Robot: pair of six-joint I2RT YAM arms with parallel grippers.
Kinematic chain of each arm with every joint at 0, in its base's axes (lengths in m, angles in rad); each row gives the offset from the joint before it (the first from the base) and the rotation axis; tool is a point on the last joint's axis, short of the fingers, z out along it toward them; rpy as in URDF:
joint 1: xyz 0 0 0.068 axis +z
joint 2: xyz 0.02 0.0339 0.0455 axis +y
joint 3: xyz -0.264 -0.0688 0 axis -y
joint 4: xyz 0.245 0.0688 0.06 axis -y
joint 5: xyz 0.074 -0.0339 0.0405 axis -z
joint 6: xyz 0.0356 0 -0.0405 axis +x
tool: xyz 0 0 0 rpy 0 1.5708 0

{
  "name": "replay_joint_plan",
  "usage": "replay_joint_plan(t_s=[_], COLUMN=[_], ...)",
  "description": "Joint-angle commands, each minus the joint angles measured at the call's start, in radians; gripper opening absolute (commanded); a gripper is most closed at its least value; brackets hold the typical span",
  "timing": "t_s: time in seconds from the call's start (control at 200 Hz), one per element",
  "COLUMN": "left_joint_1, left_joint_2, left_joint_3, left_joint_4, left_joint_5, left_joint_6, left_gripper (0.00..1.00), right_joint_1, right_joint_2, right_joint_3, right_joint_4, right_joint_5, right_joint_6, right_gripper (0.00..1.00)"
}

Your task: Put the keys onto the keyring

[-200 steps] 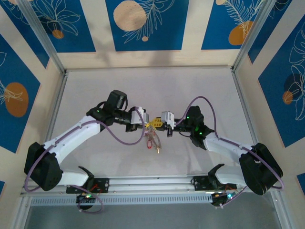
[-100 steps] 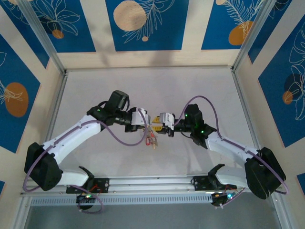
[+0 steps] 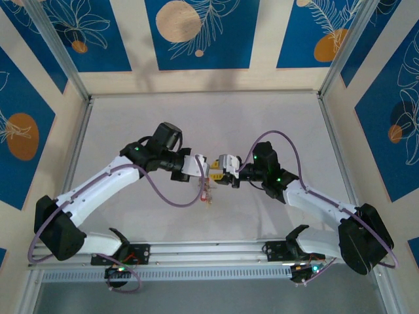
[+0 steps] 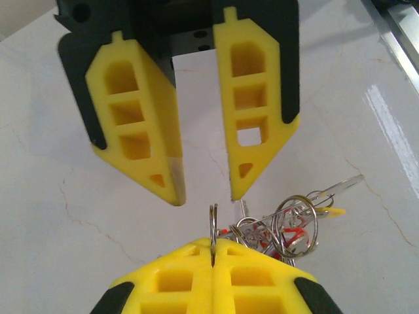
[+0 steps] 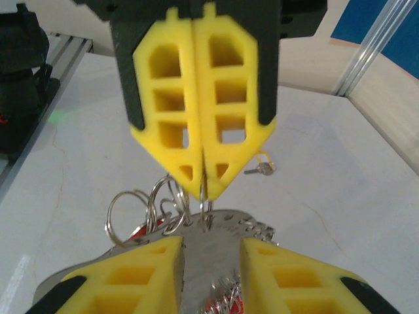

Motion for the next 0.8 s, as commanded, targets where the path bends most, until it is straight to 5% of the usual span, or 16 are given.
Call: replay_joint_plan(t_s=[0.0,0.285,0.79], left_joint_1=[-0.015,-0.025,-0.025], left_joint_2=[-0.012,-0.029,-0.033], left_joint_3=[0.036,0.022,0.024], left_joint_4=[-0.014,-0.002,-0.017], left_joint_5=[-0.016,-0.015,-0.018], left_joint_6=[0.039,0.039,0.034], left_gripper=[0.00,0.00,0.00], right_joint_1=[0.029,0.061,0.101], right_joint_2=[0.008,0.058,0.061], right_joint_3=[0.024,0.033,0.026], right_joint_4=[0.069,0.113,0.061], right_joint_5=[0.009,0.076,0.222], right_joint_6=[0.024,0.013,-0.025], right_gripper=[0.27,0.12,0.18])
